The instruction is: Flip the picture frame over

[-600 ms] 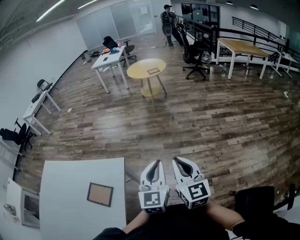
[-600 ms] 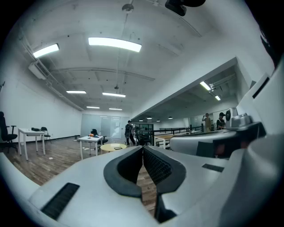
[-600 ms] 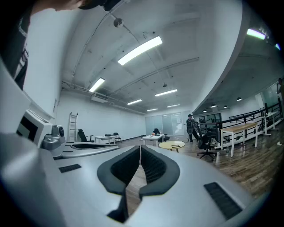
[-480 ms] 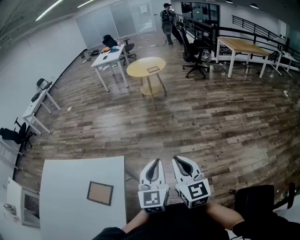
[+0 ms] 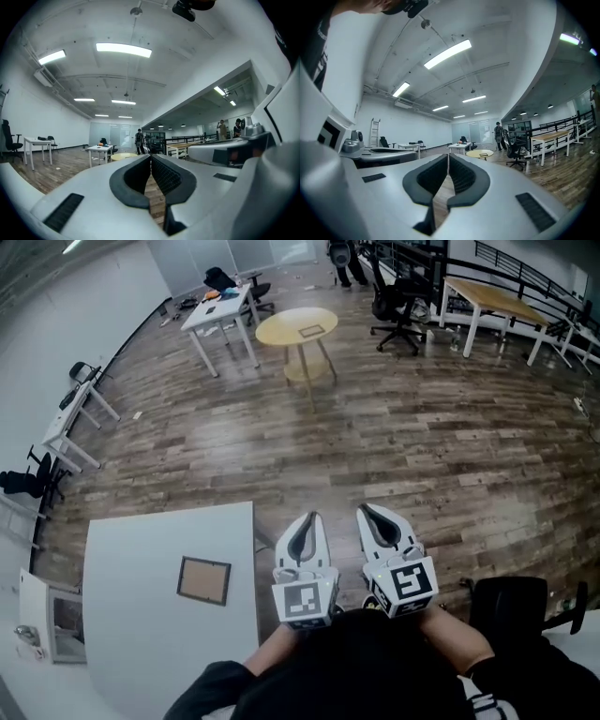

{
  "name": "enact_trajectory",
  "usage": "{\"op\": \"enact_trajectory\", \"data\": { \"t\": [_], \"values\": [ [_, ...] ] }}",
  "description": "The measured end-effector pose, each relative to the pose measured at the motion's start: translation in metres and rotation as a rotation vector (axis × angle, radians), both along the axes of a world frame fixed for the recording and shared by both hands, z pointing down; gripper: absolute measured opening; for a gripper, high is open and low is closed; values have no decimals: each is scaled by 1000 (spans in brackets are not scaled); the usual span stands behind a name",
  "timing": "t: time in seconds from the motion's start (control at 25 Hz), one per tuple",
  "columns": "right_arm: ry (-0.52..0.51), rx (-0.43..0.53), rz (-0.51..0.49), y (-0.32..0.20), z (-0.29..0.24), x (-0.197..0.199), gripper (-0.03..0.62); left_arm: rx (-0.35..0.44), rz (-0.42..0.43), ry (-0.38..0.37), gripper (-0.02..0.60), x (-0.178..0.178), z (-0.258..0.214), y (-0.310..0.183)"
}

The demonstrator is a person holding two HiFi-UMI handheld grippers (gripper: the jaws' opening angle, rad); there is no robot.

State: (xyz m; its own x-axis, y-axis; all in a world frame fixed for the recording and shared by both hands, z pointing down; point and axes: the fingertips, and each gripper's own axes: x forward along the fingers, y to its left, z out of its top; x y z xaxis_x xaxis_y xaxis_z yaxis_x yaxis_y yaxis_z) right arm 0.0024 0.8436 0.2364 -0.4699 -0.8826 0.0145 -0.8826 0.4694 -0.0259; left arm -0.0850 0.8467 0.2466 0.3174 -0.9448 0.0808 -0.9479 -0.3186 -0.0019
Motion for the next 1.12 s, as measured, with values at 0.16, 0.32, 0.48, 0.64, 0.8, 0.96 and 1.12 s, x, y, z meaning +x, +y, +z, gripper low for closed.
{"op": "enact_trajectory", "data": {
  "t": [0.16,0.32,0.48,0.64,0.8,0.96,1.12],
  "values": [
    [-13,16,68,-24,-3,19,23,42,-38,28,28,-20,-1,-17],
    [-9,-24,116,-28,7,22,23,5,-59,39,28,-44,15,-15],
    [3,-48,137,-27,16,17,25,-17,-62,41,28,-57,26,-19],
    [13,-68,139,-29,22,12,23,-26,-63,45,28,-64,30,-25],
    [16,-74,126,-40,27,7,23,-33,-68,49,28,-66,35,-37],
    [4,-81,116,-59,33,10,23,-38,-67,37,28,-59,40,-54],
    [-15,-85,109,-89,37,17,23,-48,-63,24,28,-47,44,-81]
  ]
}}
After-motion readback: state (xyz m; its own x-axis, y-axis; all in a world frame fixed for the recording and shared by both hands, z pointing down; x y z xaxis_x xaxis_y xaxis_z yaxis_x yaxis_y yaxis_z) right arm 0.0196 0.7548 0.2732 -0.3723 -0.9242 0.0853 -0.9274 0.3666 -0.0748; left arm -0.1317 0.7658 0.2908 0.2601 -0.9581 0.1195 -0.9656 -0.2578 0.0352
